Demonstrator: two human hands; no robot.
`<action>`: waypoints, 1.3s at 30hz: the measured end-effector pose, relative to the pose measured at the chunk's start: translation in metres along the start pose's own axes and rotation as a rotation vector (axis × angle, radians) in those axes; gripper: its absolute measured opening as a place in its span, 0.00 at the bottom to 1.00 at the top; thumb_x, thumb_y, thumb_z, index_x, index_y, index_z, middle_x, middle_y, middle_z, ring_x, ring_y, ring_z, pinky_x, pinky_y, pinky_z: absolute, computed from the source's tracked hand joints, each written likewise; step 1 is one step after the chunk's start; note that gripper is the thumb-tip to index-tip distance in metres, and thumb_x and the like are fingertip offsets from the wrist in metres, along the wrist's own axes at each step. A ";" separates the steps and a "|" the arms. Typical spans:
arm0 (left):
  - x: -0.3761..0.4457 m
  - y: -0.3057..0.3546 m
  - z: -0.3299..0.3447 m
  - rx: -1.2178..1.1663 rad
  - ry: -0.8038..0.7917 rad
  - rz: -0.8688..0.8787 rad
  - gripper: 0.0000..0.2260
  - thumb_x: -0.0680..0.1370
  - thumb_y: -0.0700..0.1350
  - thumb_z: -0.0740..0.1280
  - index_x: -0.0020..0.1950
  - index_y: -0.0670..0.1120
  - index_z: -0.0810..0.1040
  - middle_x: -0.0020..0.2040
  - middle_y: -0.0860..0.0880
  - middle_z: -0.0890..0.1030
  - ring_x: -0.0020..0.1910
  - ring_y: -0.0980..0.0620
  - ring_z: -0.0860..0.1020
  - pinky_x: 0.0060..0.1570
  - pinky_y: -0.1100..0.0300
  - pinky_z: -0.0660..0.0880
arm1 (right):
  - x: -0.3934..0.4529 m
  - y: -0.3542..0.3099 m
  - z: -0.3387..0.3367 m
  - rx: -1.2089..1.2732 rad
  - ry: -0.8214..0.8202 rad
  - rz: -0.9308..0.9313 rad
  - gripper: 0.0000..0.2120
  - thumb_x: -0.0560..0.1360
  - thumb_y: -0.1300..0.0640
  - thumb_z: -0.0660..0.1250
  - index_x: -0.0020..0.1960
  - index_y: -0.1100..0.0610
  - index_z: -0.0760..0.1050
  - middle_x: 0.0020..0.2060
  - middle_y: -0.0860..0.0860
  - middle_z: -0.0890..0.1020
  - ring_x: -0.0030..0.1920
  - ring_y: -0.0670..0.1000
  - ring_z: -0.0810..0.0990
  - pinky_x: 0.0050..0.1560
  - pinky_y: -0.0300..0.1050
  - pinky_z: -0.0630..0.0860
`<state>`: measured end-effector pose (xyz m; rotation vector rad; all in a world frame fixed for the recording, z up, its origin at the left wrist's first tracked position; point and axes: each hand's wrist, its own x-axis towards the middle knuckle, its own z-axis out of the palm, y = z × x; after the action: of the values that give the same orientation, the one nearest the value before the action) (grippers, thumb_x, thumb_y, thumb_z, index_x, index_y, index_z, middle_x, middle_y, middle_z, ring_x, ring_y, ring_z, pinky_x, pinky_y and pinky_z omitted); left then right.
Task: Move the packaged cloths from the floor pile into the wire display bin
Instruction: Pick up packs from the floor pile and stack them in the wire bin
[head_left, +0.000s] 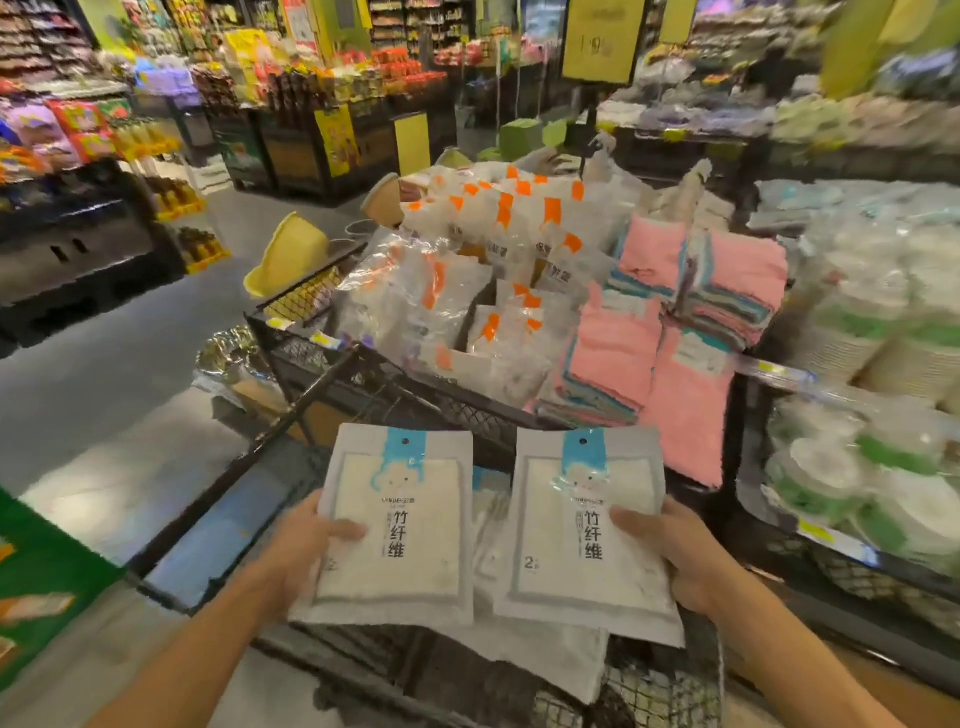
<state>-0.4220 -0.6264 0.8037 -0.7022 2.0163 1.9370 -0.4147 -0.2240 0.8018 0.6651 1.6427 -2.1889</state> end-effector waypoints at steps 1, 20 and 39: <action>0.018 0.001 0.000 0.025 -0.028 -0.012 0.19 0.73 0.29 0.71 0.62 0.40 0.76 0.51 0.39 0.86 0.48 0.35 0.85 0.44 0.46 0.82 | 0.006 0.005 0.002 0.013 0.050 0.003 0.18 0.77 0.70 0.70 0.65 0.61 0.76 0.55 0.64 0.86 0.54 0.68 0.85 0.58 0.70 0.80; 0.244 -0.052 0.030 0.398 -0.289 -0.144 0.15 0.76 0.34 0.73 0.59 0.46 0.76 0.54 0.43 0.85 0.52 0.39 0.84 0.48 0.42 0.82 | 0.145 0.113 0.034 -0.079 0.408 0.247 0.16 0.77 0.65 0.73 0.63 0.57 0.76 0.55 0.56 0.86 0.53 0.57 0.87 0.56 0.62 0.83; 0.255 -0.106 0.083 1.285 0.016 0.465 0.32 0.70 0.45 0.80 0.70 0.44 0.70 0.65 0.44 0.73 0.63 0.42 0.74 0.57 0.44 0.78 | 0.214 0.159 0.051 -1.268 0.759 0.115 0.39 0.71 0.36 0.75 0.70 0.54 0.62 0.65 0.53 0.71 0.65 0.56 0.71 0.65 0.55 0.70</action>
<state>-0.5968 -0.5853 0.5777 0.0997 2.9237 0.3881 -0.5206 -0.3135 0.5687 1.1080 2.7010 -0.4279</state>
